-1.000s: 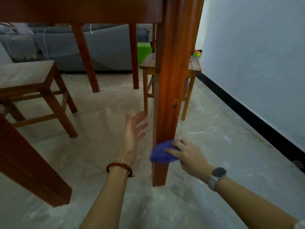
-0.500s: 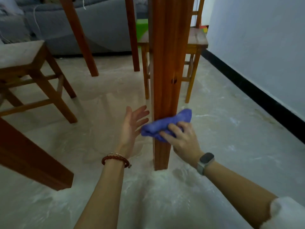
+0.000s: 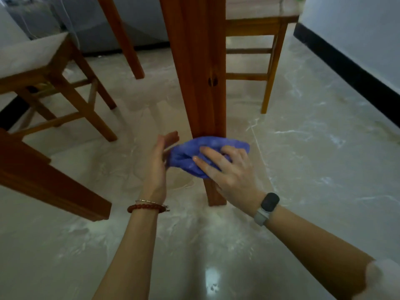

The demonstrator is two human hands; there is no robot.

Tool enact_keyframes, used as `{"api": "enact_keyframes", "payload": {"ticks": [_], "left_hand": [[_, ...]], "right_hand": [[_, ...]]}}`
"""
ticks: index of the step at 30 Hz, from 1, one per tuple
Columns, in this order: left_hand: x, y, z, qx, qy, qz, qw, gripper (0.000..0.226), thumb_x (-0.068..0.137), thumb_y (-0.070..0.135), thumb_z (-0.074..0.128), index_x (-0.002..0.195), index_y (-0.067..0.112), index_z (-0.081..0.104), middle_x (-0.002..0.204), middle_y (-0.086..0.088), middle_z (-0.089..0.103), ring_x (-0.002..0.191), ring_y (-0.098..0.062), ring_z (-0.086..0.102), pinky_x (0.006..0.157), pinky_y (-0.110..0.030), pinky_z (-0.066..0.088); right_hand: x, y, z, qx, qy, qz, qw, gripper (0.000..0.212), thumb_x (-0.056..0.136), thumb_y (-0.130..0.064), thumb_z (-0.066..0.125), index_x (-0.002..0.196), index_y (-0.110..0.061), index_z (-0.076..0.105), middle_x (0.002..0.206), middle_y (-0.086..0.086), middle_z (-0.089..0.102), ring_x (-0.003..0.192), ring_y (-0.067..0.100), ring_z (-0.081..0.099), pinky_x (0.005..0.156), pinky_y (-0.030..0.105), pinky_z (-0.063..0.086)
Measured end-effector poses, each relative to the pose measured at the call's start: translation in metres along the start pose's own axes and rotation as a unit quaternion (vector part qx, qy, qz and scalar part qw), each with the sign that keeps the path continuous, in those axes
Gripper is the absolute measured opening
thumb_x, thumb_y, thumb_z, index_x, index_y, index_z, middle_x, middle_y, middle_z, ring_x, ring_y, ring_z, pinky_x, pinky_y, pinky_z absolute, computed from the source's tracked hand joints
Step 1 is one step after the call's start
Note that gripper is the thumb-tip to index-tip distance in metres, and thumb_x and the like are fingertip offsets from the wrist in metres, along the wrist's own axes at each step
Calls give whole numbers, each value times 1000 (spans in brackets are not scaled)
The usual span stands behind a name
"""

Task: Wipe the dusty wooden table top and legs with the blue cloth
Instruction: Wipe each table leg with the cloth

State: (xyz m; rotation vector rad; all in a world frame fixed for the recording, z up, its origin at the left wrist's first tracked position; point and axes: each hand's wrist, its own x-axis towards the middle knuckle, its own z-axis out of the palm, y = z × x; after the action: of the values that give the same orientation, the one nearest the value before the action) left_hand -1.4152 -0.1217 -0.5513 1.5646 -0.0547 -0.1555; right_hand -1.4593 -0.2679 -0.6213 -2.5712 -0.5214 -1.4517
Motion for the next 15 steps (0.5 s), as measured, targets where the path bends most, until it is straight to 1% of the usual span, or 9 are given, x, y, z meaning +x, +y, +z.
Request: {"api": "enact_keyframes", "payload": {"ticks": [2,3,4,6,8,9,11,13,15], "left_hand": [[-3,0,0,26,21,17,999,33,98,34,26,111,24,55,113,7,59,109,-14,56,98,-34,41],[-6,0,1,39,21,25,999,32,98,34,27,114,26,53,117,7,57,112,-15,55,97,-35,41],[-8,-1,3,48,19,30,998,31,98,35,27,117,27,51,120,7,55,113,-15,54,97,-34,42],[-13,3,15,59,23,40,997,33,97,36,28,124,27,46,126,5,51,116,-16,52,98,-35,42],[-13,9,33,63,41,50,996,39,97,38,27,131,25,41,129,4,49,117,-16,51,100,-37,42],[-13,13,44,63,54,52,995,40,97,39,26,133,25,39,128,6,49,118,-16,50,102,-39,41],[-13,19,66,53,84,61,993,41,97,40,24,135,26,34,126,10,47,121,-15,47,106,-41,38],[-14,27,82,36,120,72,990,43,97,42,23,136,27,32,124,14,45,122,-12,45,107,-41,36],[-15,39,92,22,149,102,983,39,97,40,23,133,28,33,115,21,47,109,-1,49,100,-31,40]], "right_hand": [[-46,1,26,-19,-135,-50,989,27,91,-18,44,105,-24,67,109,-3,68,89,23,51,67,33,39],[-74,1,34,-23,-202,-50,978,32,86,-21,41,100,-28,69,105,-6,69,87,21,56,66,30,42],[-97,2,36,-9,-247,-21,969,37,79,-23,38,96,-31,70,100,-8,70,84,20,59,63,28,45],[-124,11,30,67,-295,85,949,39,71,-20,40,94,-29,71,96,-6,70,79,21,58,58,26,48],[-125,25,15,157,-295,184,924,41,70,-9,44,100,-22,68,97,2,69,78,23,50,64,27,47],[-118,35,6,188,-281,221,915,41,70,-5,45,101,-20,67,98,6,68,78,25,50,70,24,42],[-93,54,-13,215,-230,269,911,42,67,-1,48,101,-15,67,97,11,68,73,34,53,71,22,34],[-62,70,-33,233,-169,302,909,44,67,-4,40,101,-10,69,98,15,67,74,39,55,74,22,34],[-26,80,-49,259,-92,354,894,48,69,-12,36,105,-8,67,103,14,64,86,37,54,81,12,33]]}}
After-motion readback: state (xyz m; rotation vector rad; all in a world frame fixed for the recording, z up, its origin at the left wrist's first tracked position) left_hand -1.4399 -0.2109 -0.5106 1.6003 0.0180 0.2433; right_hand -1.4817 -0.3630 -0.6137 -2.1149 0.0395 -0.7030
